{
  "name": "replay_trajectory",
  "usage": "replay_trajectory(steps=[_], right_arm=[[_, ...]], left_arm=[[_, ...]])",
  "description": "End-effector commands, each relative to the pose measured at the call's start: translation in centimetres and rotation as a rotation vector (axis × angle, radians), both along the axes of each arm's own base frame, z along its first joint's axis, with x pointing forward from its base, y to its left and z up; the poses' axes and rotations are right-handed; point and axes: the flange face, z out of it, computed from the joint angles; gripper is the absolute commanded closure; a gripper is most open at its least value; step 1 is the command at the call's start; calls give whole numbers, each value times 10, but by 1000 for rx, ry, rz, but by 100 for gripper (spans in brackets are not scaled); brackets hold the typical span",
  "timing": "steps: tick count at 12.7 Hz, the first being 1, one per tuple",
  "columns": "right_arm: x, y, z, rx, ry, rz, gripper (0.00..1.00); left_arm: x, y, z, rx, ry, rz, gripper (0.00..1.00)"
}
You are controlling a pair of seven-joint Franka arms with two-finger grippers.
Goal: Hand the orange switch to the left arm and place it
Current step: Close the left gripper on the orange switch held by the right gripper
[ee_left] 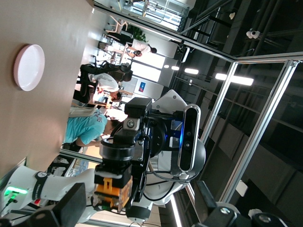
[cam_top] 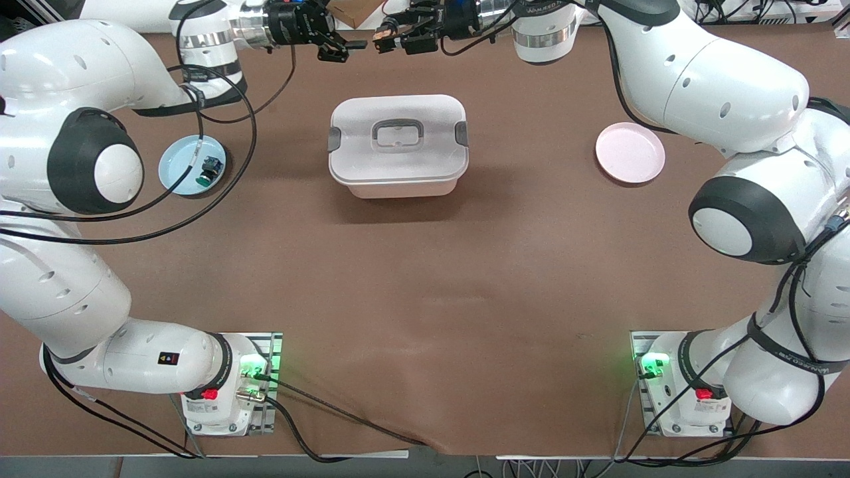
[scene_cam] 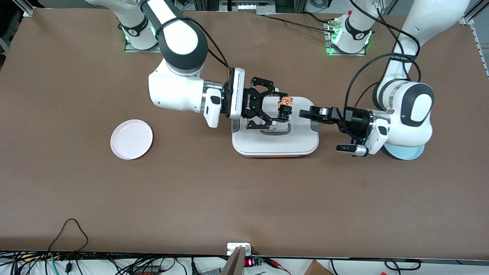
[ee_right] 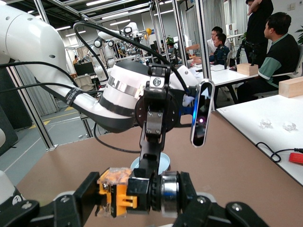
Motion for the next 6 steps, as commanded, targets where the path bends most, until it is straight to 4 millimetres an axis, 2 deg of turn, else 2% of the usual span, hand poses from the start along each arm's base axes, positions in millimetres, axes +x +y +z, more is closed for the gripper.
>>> replay_trajectory(steps=[1,6], right_arm=[[5,-2,-1,15,-36,-3,100],[5,-3,-3,14,-40,-3,100]], left_arm=[[1,-11,-12,-18,-28,38,0],[-2,-30,-17,-25,-21,38,0]])
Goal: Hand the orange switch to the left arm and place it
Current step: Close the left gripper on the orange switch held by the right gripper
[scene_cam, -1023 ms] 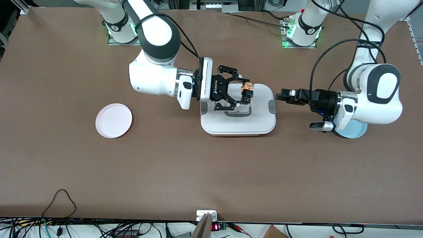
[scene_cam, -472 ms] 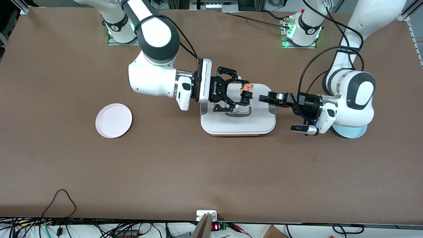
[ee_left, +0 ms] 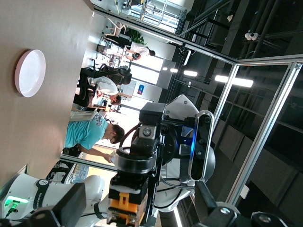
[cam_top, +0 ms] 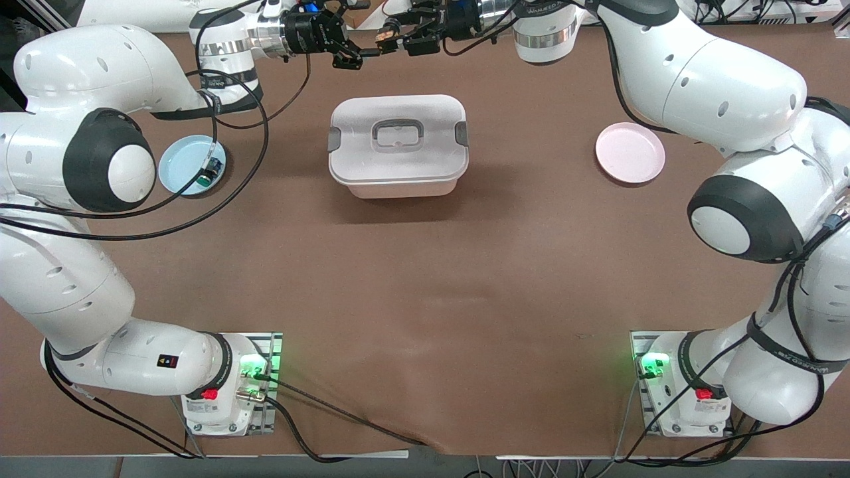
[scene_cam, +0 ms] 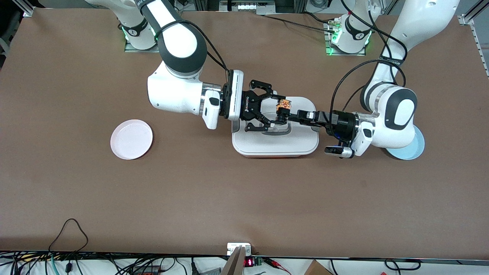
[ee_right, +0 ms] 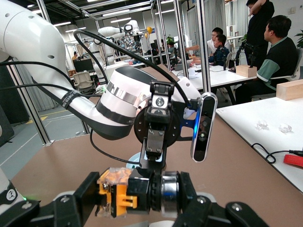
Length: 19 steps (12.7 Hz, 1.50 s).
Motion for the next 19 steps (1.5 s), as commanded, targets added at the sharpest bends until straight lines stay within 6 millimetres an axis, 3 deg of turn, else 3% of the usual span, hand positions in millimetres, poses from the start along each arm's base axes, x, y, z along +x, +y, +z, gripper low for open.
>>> replay_trajectory(steps=[1,11,12,13,14,17,18,19], right_arm=[[3,-1,2,18,-13,-6,100],[4,-3,6,21,-14,-11,100],[5,-4,7,22,-14,-13,100],[5,-4,7,22,-11,-14,100],[4,-3,9,24,-12,-12,100],[6,-5,9,25,-13,-15,100],[5,-5,10,26,-14,-15,100],[5,-4,9,23,-13,-14,100]], left_arm=[[-3,-17,-2,-30,-7,18,0],[-14,-31,-9,-36,3,-14,0],[-16,-35,-8,-38,-8,-18,8],[-16,-35,-8,-38,-23,-16,23],[-18,-37,-7,-49,-50,-22,50],[-26,-37,-4,-96,-32,-75,92],[-27,-36,-2,-112,-19,-96,100],[-26,-33,-1,-113,-9,-96,100]])
